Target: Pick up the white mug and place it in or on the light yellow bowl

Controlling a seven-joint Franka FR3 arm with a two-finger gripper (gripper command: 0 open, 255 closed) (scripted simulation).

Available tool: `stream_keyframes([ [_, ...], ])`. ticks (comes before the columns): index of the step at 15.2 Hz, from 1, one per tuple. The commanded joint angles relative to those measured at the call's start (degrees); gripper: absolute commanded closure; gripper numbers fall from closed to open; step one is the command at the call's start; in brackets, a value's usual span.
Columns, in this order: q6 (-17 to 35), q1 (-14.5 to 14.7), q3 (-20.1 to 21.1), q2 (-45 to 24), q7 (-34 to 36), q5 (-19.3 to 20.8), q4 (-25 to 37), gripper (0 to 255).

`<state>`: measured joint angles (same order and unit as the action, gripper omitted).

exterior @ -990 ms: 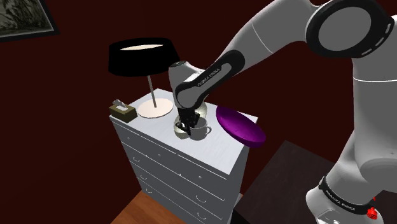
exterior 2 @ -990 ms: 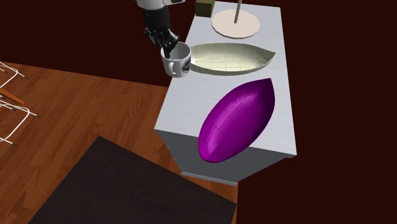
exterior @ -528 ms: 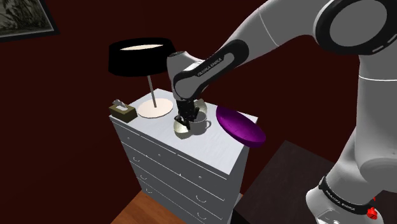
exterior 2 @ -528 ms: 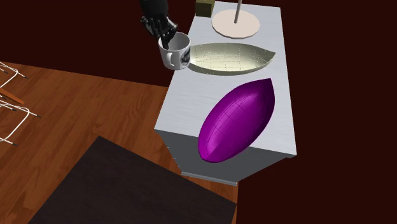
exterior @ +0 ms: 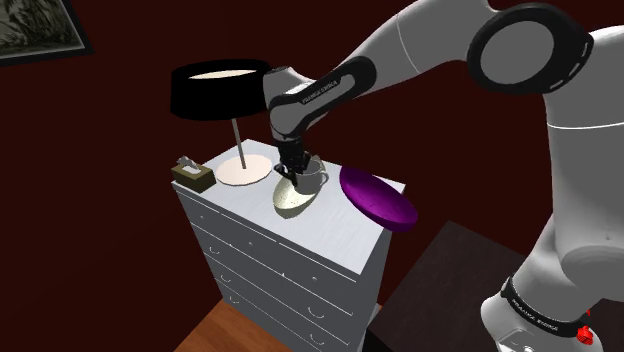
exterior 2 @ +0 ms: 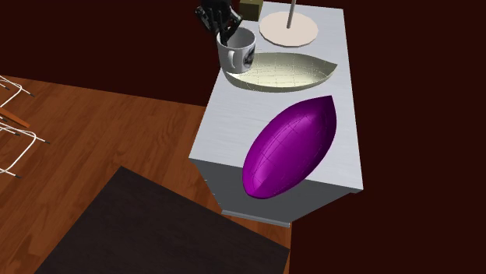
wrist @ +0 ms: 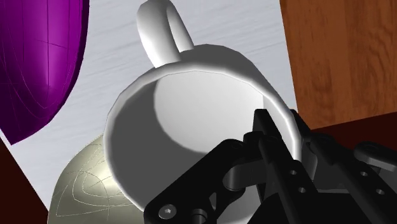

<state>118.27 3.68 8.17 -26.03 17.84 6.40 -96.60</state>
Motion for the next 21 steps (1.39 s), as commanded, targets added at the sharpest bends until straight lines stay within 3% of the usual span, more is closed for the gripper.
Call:
stream_keyframes([
  [1, -1.87, -0.81, -0.55, -2.95, -1.63, 0.13, 4.85, 255],
  [8, -11.24, -3.54, -2.29, -16.54, -7.6, 0.38, 28.12, 255],
  [10, -15.45, -4.1, -2.73, -22.18, -9.34, 0.41, 38.07, 255],
  [12, -21.62, -4.35, -3.19, -30.14, -11.16, 0.44, 52.32, 255],
  [21, -15.18, -4.62, -3.23, -30.74, -10.71, 0.59, 46.45, 255],
])
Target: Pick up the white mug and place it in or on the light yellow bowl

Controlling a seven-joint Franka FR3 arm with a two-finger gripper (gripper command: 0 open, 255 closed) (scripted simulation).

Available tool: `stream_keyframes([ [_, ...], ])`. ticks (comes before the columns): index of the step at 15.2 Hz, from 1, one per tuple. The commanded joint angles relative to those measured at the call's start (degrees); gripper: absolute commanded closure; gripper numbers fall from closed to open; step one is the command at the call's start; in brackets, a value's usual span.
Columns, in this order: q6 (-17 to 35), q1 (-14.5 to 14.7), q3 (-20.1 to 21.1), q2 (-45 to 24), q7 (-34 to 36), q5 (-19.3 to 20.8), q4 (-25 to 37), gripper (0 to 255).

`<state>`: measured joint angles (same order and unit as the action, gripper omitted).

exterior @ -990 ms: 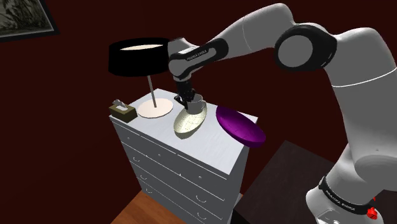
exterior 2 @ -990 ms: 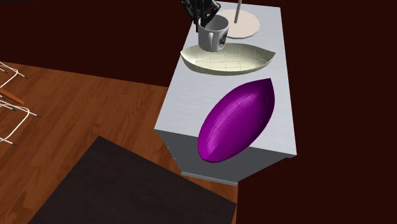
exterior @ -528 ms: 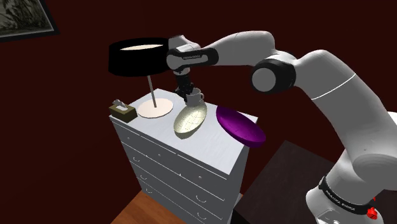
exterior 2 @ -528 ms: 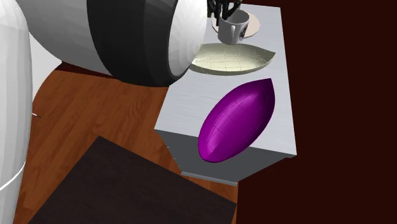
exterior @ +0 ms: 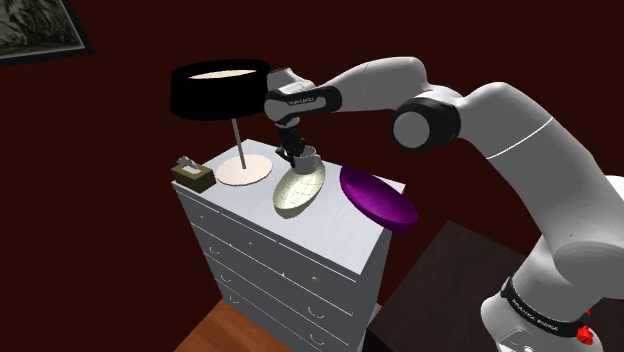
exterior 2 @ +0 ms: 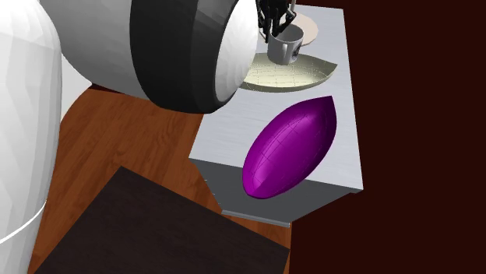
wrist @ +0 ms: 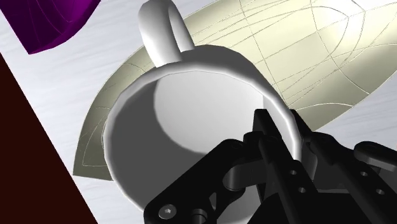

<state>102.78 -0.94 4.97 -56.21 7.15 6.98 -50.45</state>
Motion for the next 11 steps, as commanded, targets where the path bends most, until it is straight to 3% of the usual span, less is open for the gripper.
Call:
stream_keyframes([
  [1, 0.93, -0.02, -0.04, -0.76, 0.02, 0.04, -0.11, 255],
  [11, 3.98, -0.06, -0.11, -2.26, 0.23, 0.16, -1.68, 255],
])
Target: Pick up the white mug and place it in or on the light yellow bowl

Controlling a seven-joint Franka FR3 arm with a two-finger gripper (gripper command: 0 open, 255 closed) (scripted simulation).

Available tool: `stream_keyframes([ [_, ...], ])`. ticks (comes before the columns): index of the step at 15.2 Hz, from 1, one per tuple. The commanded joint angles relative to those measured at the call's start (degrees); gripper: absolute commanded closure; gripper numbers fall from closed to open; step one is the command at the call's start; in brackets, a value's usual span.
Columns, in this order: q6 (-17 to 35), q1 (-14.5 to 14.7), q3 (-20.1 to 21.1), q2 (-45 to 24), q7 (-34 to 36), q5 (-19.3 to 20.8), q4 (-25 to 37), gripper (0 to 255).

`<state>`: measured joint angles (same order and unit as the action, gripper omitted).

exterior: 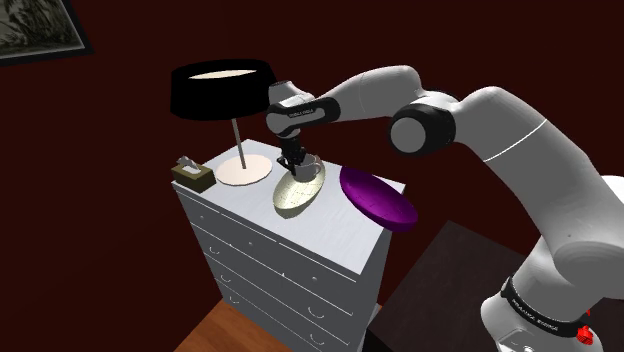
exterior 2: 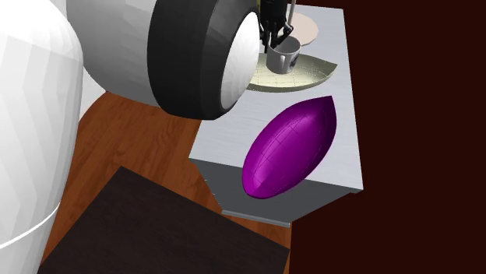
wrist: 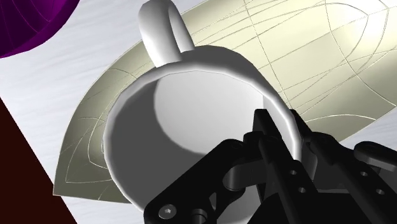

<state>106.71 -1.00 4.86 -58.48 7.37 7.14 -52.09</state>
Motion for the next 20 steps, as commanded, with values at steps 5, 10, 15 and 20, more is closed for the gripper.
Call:
stream_keyframes([
  [5, 0.04, 0.0, 0.0, 0.01, 0.01, 0.0, -0.03, 0],
  [10, -1.57, 0.09, 0.03, 0.4, -0.06, -0.05, 1.2, 0],
  [15, -6.77, 0.45, 0.07, 0.6, -0.32, -0.2, 6.22, 0],
  [20, -6.78, 0.45, 0.07, 0.59, -0.33, -0.2, 6.24, 0],
])
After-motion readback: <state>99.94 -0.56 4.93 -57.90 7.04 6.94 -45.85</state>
